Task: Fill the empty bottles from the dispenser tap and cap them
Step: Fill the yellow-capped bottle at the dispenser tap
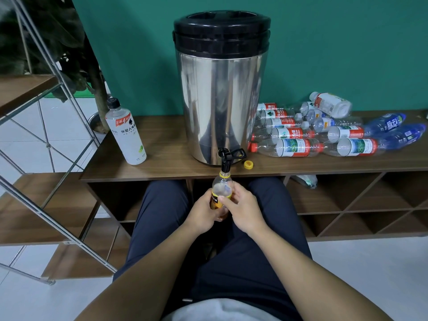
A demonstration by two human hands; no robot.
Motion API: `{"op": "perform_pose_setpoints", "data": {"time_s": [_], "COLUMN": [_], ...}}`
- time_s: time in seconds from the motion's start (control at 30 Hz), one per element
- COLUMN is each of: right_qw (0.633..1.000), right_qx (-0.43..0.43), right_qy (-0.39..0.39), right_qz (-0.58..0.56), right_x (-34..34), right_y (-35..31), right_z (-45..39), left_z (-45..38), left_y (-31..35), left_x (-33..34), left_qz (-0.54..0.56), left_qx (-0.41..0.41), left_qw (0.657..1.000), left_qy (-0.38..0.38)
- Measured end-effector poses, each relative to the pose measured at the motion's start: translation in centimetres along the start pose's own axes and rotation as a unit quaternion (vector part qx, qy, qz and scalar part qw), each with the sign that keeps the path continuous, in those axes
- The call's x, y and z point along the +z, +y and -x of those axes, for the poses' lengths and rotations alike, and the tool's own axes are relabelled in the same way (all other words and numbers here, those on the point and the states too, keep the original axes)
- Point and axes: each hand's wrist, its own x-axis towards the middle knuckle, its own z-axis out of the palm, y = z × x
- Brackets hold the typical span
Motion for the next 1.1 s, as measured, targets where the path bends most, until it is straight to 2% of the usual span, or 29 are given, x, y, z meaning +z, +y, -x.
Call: {"op": "perform_pose_setpoints", "data": {"time_s": [1.1], "right_qw": [1.0], "right_qx": [0.001], "right_qy": [-0.001], "right_qz": [0.007], "right_x": [-0.03], "right_y": [0.28], "right_z": [-0.08], "left_z": [0.21], "left_y": [0.21], "left_x": [-0.01], "left_qz": [0.004], "left_qx": [0.004], "left_qw": [1.0], "left_qy": [-0.012]}}
